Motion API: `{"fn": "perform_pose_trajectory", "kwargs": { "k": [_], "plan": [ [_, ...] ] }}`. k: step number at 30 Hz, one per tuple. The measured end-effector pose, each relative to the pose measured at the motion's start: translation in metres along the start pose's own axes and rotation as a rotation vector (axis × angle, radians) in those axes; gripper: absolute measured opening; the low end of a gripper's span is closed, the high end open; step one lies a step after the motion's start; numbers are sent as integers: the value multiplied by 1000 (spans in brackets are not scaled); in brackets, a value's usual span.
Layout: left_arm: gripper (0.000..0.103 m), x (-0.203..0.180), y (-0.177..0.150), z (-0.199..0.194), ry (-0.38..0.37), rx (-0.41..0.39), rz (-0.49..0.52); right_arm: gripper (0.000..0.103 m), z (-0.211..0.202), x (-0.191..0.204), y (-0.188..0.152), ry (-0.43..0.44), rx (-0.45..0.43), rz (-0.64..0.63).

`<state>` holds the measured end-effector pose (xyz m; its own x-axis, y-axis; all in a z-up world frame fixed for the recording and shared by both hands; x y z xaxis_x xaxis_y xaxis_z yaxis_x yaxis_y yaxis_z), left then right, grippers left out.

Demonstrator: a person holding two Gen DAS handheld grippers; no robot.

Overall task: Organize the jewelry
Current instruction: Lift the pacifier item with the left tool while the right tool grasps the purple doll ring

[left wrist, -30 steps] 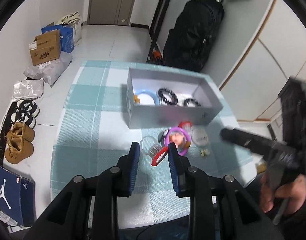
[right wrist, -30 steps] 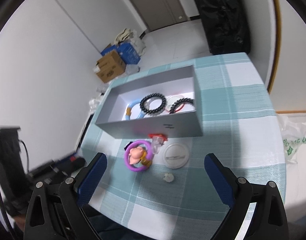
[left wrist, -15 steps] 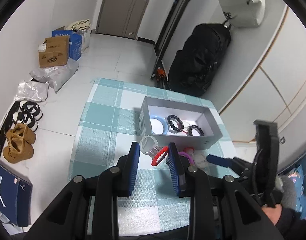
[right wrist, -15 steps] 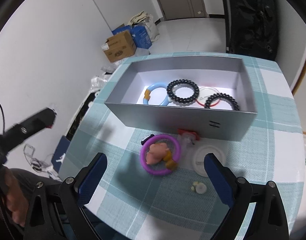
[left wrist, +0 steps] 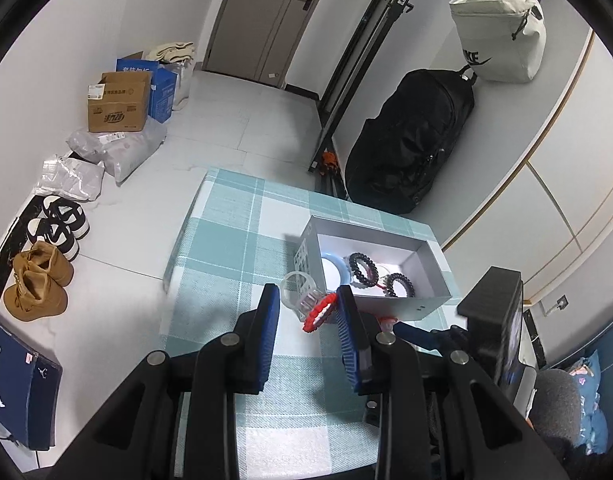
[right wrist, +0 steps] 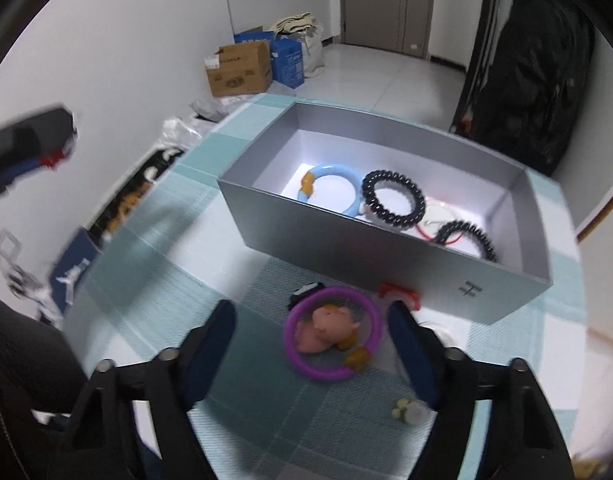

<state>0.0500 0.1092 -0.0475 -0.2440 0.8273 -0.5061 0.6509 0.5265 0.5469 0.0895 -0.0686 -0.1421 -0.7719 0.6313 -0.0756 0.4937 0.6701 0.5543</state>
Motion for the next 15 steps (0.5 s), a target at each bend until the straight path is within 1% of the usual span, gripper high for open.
{"fn": "perform_pose_trajectory", "kwargs": {
  "k": [2,6,7,8,9,10,15],
  "plan": [
    [23,0,0,0,1,0,1,71,2,2,0,-36,9,-28],
    [23,2,0,3,1,7,-12,62,4,6,-2,-89,24,-82],
    [23,2,1,4,-2,8,-17,57,4,7,-3,-100,27,-95],
    [23,2,1,4,-5,8,-21,48,4,8,-3,-99,27,-104],
    [23,2,1,3,-8,5,-24,34,5,9,-4,-83,32,-106],
    [23,1,2,3,-9,2,-22,33,5,9,-5,-79,41,-103],
    [23,-4,0,1,-2,-14,14,31,-2,3,-6,-46,22,-68]
  ]
}}
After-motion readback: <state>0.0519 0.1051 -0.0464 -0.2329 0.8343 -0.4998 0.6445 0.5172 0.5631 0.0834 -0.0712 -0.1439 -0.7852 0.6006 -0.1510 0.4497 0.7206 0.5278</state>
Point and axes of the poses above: each gripper's, at about its wrist camera, not at the fingertips, and z roughly the way its jaws point, x to its left, y to its top, the point moved 6 cm from there along z, roughly the way its jaws point, and after that the axes turned 11 degrees about -z, right-handed, at the moved point
